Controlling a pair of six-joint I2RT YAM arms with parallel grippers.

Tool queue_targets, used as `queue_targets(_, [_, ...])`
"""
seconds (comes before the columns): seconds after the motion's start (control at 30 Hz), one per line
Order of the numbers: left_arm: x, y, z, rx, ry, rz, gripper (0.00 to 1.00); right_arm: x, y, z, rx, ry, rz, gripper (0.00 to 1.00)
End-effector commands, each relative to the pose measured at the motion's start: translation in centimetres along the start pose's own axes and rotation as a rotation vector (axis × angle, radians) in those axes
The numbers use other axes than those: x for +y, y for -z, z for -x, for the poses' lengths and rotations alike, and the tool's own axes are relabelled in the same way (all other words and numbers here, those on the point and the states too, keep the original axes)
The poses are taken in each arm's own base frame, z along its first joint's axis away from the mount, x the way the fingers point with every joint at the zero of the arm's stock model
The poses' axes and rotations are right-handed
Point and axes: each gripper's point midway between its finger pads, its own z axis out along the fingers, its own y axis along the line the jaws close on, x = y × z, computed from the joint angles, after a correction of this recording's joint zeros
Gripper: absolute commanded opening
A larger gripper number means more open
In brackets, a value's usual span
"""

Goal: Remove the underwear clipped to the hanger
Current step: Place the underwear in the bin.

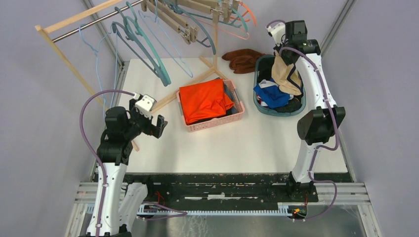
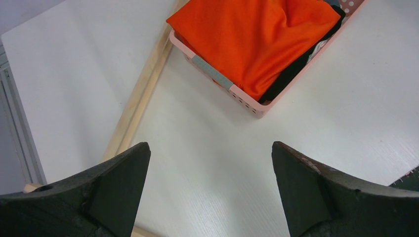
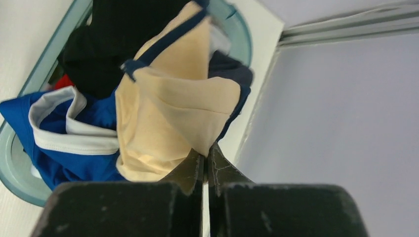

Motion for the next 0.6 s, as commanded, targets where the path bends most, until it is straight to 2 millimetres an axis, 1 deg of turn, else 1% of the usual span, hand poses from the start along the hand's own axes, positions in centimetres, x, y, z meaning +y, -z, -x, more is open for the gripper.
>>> queue_targets(0.0, [0.1,0.2,1.0,-0.039,-0.046,-0.005,0.99,1.6,-2.1,-2.1,0.038,-0.038,0.051,0.04])
queue_targets(0.07, [0.1,0.2,1.0,-0.039,-0.046,-0.005,0.99,3.4,-3.4,-4.1,0.091,-0.036,0.114,0.07])
queue_targets(0.17, [0.1,0.2,1.0,-0.038,-0.048,-0.006,0.99,5.6,-5.0,-7.2,0.173,-0.046,0.188,0.09])
queue_targets(0.37, [0.0,0.2,0.9,-0.035,-0.048,-0.01,0.99,8.5,-8.0,-14.0,0.337,-0.073,0.286,0.13])
queue_targets(0.43, [-0.1,0.2,0.9,-0.036,-0.048,-0.012,0.99,9.8,-8.5,-16.1,0.387,-0.061,0.321,0.15])
queue_targets(0.5, [-0.1,0.2,0.9,-0.037,-0.048,-0.014,0.99,10.3,-8.6,-17.2,0.411,-0.052,0.339,0.17])
queue_targets(0.53, [-0.1,0.2,1.0,-0.039,-0.049,-0.012,0.99,10.4,-8.4,-17.4,0.412,-0.052,0.344,0.19])
queue_targets(0.57, [-0.1,0.2,1.0,-0.038,-0.049,-0.013,0.99,10.2,-8.1,-17.1,0.397,-0.056,0.346,0.2])
